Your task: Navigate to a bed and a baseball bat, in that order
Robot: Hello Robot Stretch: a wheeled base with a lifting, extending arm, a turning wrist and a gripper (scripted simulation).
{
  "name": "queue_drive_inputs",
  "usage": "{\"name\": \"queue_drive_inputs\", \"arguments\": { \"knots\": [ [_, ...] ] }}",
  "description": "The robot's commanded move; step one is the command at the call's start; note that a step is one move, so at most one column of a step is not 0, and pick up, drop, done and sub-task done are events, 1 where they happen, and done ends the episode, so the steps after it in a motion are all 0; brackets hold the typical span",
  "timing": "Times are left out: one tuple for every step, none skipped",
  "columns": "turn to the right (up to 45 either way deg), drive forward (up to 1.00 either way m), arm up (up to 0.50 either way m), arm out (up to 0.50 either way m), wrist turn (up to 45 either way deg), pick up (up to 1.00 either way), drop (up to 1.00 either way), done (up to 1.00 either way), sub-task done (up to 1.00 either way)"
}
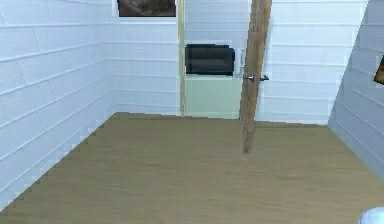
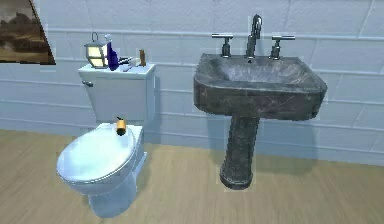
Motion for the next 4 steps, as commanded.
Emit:
{"name": "queue_drive_inputs", "arguments": {
  "knots": [
    [-3.0, 0.0, 0.0, 0.0, 0.0, 0.0, 0.0, 0.0, 0.0],
    [0.0, 1.0, 0.0, 0.0, 0.0, 0.0, 0.0, 0.0, 0.0],
    [0.0, 0.9, 0.0, 0.0, 0.0, 0.0, 0.0, 0.0, 0.0],
    [9.0, 0.0, 0.0, 0.0, 0.0, 0.0, 0.0, 0.0, 0.0]
  ]
}}
